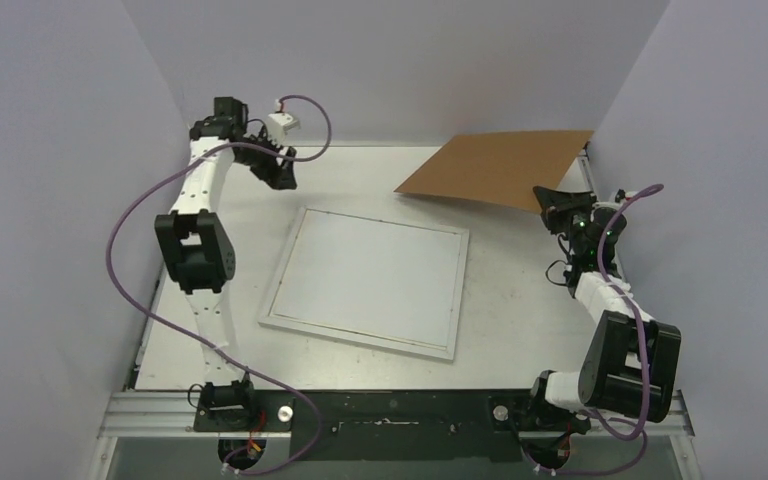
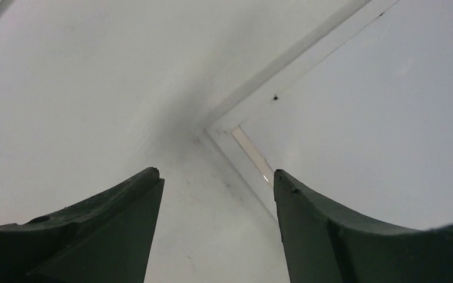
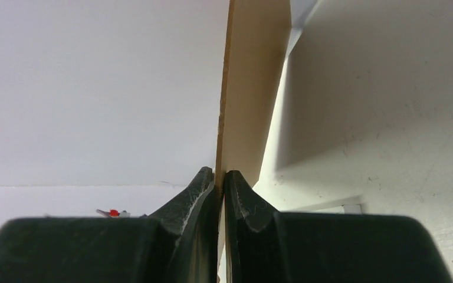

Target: Put the photo into the frame

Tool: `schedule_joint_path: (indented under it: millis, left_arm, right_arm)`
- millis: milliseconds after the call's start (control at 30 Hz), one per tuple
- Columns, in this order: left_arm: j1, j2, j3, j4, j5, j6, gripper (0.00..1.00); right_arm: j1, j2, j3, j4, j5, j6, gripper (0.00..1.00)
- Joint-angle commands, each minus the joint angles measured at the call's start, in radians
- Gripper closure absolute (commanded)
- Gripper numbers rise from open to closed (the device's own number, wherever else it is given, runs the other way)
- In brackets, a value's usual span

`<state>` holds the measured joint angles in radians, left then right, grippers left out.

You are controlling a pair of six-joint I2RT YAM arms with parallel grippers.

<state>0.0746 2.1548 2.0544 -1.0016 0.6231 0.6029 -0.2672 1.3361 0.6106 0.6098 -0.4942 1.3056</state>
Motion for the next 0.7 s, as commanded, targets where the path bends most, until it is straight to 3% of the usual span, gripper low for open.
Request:
schedule_joint_path:
  millis: [0,133,400,667]
  left_arm:
    - [-0.121,0.181,0.285,-0.165,-0.001,0.252,0.35]
    - [-0.175,0.309,0.466,-0.31,-0.013,0.423,0.42]
    - [-0.209,0.249,0.32,-0.265,-0.02,0.659,0.36]
    - [-0.215,0.327,0.397,-0.376,-0.058,0.816,0.32]
  right_arm:
    - [-0.001,-0.042,0.095,0.041,0.042,0.002,0.95]
    - [-0.003,-0.044,0.095,0.048,0.012,0.008,0.95]
    - [-0.007,-0.072,0.093,0.016,-0.028,-0.028,0.95]
    - [-0.015,-0.059,0.058,0.061,-0.06,0.007,0.95]
